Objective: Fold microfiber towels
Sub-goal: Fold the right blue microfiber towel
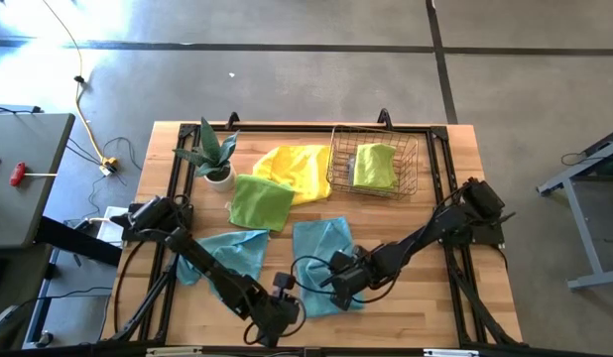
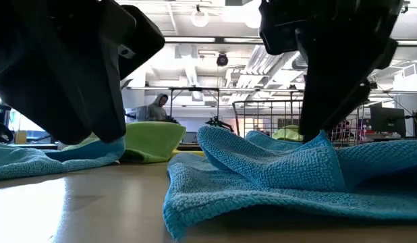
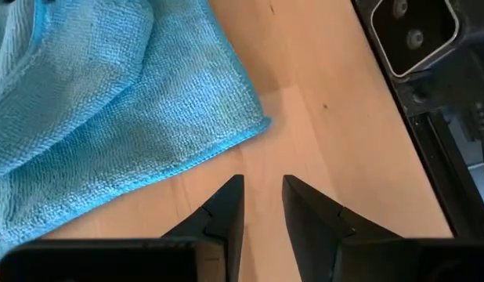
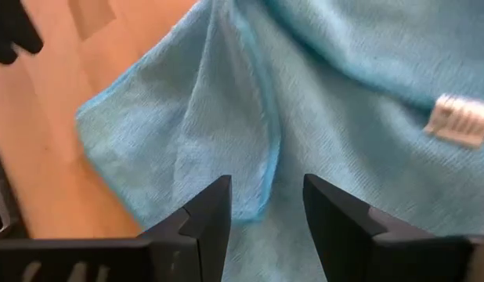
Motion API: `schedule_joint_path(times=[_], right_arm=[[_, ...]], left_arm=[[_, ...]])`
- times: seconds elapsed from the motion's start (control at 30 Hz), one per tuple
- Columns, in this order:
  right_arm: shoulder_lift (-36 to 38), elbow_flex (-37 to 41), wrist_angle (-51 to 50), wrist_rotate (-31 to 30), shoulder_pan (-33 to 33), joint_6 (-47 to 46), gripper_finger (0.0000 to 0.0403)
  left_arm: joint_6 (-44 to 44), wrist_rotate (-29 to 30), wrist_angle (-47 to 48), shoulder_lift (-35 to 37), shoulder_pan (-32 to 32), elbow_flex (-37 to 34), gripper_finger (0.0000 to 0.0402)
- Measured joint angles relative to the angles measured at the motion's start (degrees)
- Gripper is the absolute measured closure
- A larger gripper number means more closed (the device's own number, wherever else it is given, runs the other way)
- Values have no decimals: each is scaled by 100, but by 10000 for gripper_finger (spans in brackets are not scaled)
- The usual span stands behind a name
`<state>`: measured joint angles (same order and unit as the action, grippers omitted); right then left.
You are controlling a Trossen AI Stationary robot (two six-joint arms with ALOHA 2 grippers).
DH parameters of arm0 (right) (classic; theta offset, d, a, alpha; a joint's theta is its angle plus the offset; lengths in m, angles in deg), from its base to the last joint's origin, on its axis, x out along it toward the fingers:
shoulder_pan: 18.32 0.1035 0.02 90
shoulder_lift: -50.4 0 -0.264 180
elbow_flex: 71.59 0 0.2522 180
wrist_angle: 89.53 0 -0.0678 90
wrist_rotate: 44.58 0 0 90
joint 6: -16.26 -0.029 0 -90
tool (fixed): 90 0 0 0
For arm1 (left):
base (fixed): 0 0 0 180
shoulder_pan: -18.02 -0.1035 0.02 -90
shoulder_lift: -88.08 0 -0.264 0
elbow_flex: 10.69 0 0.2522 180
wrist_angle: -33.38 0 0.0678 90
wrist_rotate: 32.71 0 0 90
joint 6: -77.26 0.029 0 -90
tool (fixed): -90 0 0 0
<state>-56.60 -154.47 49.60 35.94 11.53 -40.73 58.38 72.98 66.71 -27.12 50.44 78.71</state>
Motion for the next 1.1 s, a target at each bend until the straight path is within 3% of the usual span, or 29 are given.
schedule_joint_path(times=[0.37,0.73,1.1], right_arm=[[0,0,139,143,17,-407,283],[0,0,237,340,17,-405,396],[0,0,1643,420,17,-407,402]], left_arm=[[-234,-3,22,0,119,0,323],[-498,-56,26,-2,314,0,323],[-1062,-57,35,-2,612,0,323]])
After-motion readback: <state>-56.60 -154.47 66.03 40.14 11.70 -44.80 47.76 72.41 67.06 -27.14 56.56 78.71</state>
